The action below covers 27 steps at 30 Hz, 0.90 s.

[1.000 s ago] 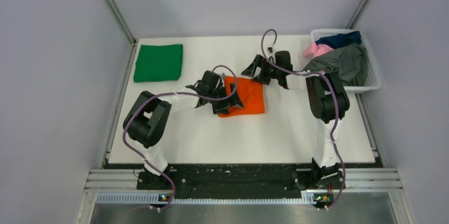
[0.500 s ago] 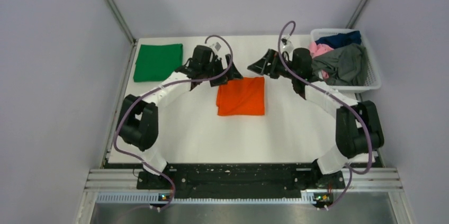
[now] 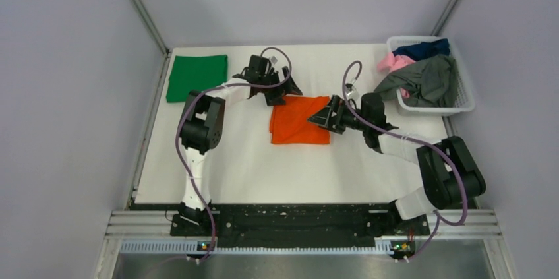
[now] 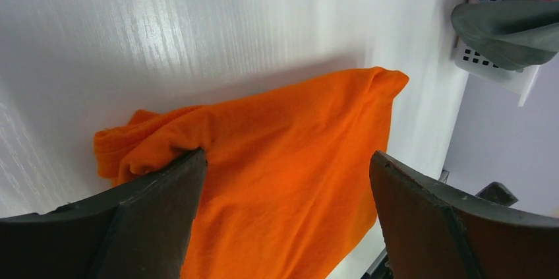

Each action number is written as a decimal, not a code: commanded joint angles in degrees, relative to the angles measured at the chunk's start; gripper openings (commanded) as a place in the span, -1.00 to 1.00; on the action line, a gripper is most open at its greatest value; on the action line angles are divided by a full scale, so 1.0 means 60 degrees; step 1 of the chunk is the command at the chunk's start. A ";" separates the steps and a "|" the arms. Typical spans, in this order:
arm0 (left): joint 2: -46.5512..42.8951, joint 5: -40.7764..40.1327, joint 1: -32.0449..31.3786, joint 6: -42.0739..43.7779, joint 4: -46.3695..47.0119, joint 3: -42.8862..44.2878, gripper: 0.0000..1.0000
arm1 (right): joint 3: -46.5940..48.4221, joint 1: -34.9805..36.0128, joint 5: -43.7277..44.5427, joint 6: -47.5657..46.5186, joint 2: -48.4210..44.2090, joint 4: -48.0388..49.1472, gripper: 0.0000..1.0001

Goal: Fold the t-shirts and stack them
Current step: Smooth out wrinkles on the folded tshirt

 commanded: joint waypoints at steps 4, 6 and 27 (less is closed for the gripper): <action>0.0381 0.0019 0.0201 -0.0146 0.0174 0.0218 0.97 | -0.0119 0.0306 0.0276 0.0209 0.1256 0.1340 0.97; 0.0341 -0.0234 0.0225 -0.0109 0.0089 0.0136 0.97 | -0.0220 0.0312 0.0365 0.0222 0.1795 0.1413 0.97; -0.3343 -0.4990 -0.0710 0.1181 -0.2099 -0.0867 0.98 | 0.0171 0.0373 0.5447 -0.2284 -0.3015 -0.4202 0.97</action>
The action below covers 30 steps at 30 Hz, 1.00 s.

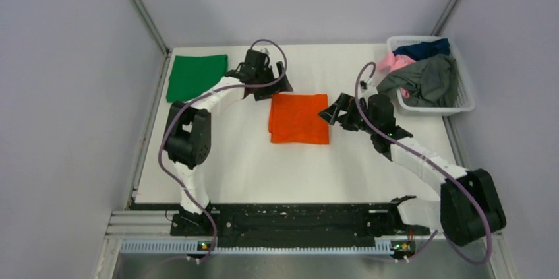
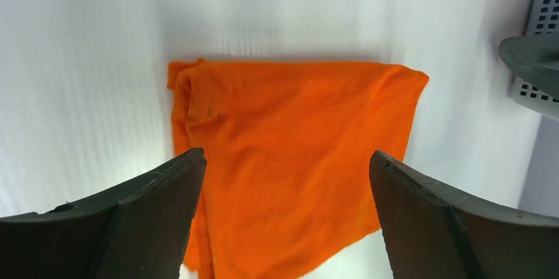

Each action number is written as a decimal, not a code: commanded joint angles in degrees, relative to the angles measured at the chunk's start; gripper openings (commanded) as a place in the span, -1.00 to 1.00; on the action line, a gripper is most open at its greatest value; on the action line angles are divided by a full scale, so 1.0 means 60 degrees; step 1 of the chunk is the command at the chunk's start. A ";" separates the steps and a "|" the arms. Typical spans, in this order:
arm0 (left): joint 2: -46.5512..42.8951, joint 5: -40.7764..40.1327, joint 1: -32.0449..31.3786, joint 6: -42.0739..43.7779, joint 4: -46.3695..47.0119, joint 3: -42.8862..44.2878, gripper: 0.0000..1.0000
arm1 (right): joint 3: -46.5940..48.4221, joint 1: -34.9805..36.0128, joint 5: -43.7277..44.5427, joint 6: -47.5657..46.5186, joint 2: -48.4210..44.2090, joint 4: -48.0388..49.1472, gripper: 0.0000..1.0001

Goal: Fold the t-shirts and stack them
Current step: Smooth out wrinkles on the folded tshirt, then put the neatly folded tshirt into the corner of the board with the left arm

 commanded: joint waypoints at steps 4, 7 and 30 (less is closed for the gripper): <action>-0.1967 -0.3526 -0.0705 0.0242 -0.1045 -0.1239 0.97 | -0.0190 0.0070 0.4736 -0.1444 -0.2322 -0.3046 0.98; -0.1400 -0.3655 -0.0785 0.0143 -0.1484 -0.1107 0.94 | -0.0349 0.0079 0.5948 -0.1235 -0.2790 -0.3652 0.97; 0.2192 -0.5018 -0.2204 -0.0302 -0.3352 0.1522 -0.35 | -0.1474 0.0072 0.7076 -0.1065 -0.4313 -0.3289 0.97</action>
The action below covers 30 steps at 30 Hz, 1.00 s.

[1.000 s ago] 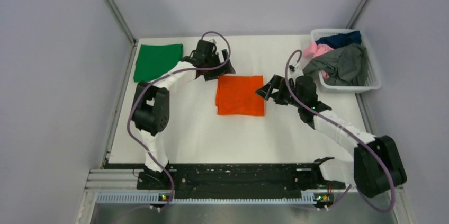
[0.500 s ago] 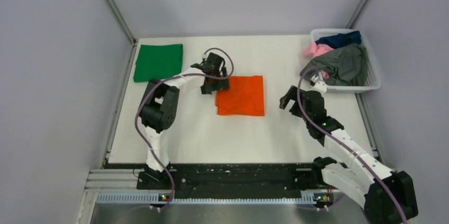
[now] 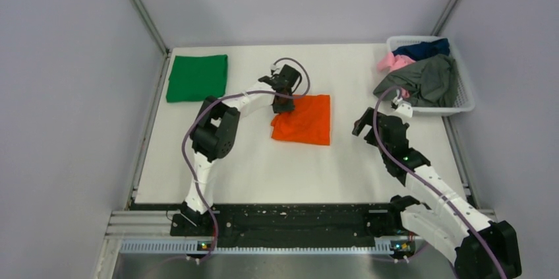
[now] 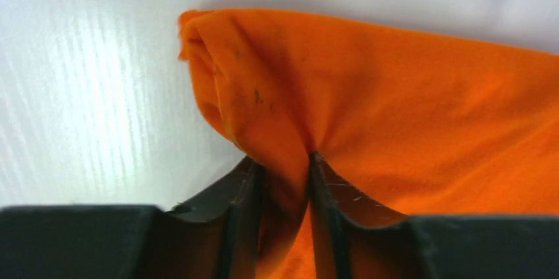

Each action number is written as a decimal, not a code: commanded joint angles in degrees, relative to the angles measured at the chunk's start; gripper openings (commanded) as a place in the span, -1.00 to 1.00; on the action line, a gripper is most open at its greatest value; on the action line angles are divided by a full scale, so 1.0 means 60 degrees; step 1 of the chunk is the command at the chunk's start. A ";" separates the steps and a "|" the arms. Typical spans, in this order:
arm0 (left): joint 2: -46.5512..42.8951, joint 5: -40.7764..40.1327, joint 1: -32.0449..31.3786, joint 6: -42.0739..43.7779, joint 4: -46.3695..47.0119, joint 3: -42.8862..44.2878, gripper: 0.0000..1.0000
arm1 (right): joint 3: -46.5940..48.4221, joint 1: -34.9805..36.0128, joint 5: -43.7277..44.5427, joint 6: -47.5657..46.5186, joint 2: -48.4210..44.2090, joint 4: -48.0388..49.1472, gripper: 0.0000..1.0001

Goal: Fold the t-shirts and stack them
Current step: Put the neatly folded tshirt into the corner of the board with the left arm

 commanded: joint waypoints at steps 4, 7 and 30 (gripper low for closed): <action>0.1338 -0.2532 -0.0329 -0.0015 -0.2438 0.1746 -1.00 | -0.0073 0.0074 0.0254 -0.0066 -0.0079 0.0247 0.97; 0.1407 -0.4530 -0.0315 0.0733 -0.3002 0.2456 -1.00 | -0.0182 0.0074 0.0156 -0.0101 -0.0159 0.0479 0.97; -0.0996 -0.6766 0.2879 0.9525 0.3056 0.1423 -1.00 | -0.0490 0.0068 -0.0272 -0.0404 0.0225 0.1524 0.97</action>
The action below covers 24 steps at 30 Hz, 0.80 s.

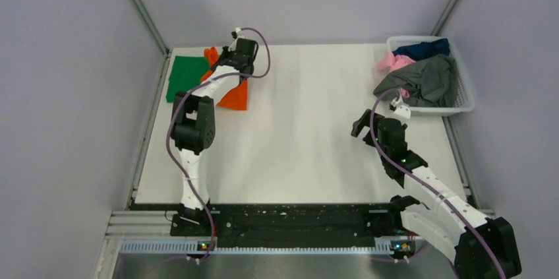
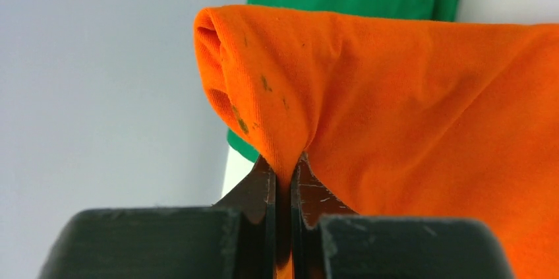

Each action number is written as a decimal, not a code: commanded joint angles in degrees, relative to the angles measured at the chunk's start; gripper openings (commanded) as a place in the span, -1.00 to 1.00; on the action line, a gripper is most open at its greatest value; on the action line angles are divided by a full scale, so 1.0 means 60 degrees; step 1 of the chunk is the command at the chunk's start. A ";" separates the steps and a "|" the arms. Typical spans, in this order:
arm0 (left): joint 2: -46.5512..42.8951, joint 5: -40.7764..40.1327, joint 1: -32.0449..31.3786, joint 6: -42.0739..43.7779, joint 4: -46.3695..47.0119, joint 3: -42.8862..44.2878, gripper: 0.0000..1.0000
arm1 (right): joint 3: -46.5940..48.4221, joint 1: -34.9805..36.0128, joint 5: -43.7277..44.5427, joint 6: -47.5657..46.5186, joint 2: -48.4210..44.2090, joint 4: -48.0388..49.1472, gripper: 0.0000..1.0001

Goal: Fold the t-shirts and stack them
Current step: Put the neatly folded tshirt into the corner of the board with the left arm

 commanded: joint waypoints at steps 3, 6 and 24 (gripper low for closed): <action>-0.1179 0.0685 0.0428 0.1089 0.0716 0.0693 -1.00 | 0.0051 0.0067 -0.0222 -0.0274 0.0207 0.0634 0.97; -0.1350 0.0895 0.0487 0.0986 0.0584 0.0797 -1.00 | 0.0055 0.0068 -0.0189 -0.0284 0.0211 0.0628 0.97; -0.1524 0.1839 0.0946 0.0543 0.0411 0.1599 -1.00 | -0.0048 0.0064 0.0105 -0.0251 0.0356 0.0659 0.97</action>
